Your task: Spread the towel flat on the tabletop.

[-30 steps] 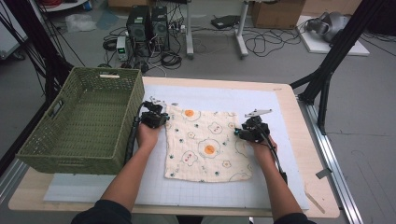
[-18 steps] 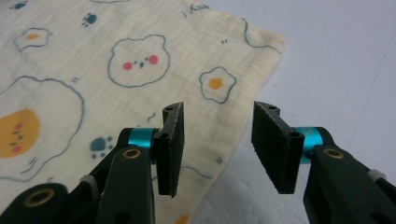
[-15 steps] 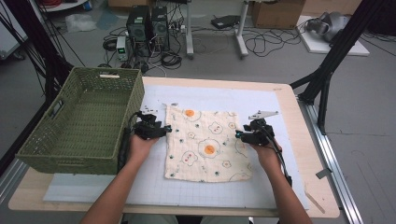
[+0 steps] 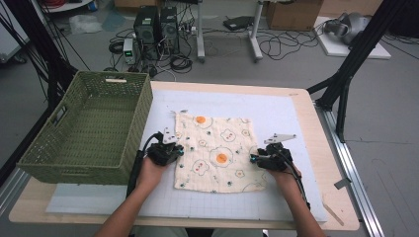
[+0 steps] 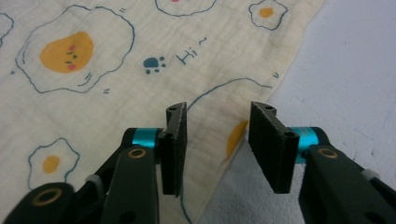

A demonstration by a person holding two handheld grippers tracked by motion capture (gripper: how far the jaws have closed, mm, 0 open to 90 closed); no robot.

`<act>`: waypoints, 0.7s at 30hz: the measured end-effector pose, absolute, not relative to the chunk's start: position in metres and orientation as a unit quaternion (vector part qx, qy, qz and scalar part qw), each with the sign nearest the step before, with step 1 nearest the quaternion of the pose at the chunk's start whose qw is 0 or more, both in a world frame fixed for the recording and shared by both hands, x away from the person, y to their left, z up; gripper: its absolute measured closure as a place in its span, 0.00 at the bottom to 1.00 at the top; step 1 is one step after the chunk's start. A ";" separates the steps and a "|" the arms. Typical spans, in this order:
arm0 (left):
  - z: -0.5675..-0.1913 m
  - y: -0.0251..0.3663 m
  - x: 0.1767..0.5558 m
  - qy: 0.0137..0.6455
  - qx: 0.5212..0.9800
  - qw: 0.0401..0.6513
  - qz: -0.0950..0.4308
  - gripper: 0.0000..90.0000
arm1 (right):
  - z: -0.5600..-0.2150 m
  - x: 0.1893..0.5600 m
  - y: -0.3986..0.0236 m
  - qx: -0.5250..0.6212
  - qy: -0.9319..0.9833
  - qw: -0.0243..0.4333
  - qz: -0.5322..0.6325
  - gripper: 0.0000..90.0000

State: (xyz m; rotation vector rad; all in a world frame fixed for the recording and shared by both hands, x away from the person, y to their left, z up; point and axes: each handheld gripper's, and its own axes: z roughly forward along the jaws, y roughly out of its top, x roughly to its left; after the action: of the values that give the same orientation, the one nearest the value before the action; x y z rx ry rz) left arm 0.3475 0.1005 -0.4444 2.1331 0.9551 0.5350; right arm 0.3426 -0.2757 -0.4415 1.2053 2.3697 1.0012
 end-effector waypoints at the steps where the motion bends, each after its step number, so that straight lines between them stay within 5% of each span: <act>1: -0.444 0.103 0.348 0.377 0.827 0.362 0.206 0.96 | -0.441 0.342 -0.276 0.422 0.823 0.152 0.349 0.57; 8: -0.445 0.122 0.354 0.413 0.804 0.376 0.203 0.95 | -0.441 0.338 -0.278 0.422 0.820 0.150 0.357 0.56; 13: -0.445 0.126 0.353 0.426 0.784 0.411 0.188 0.58 | -0.435 0.334 -0.279 0.417 0.816 0.163 0.366 0.55; 18: -0.441 0.128 0.348 0.416 0.771 0.448 0.178 0.39 | -0.429 0.334 -0.286 0.425 0.803 0.178 0.379 0.50; 21: -0.438 0.130 0.346 0.415 0.766 0.457 0.180 0.37 | -0.425 0.333 -0.287 0.413 0.807 0.178 0.383 0.65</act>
State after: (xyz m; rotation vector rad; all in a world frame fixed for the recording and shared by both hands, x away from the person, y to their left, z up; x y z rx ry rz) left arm 0.3461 0.1296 -0.4379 1.8868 1.0219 0.4445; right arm 0.3331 -0.2871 -0.4254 1.1681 2.2835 1.0844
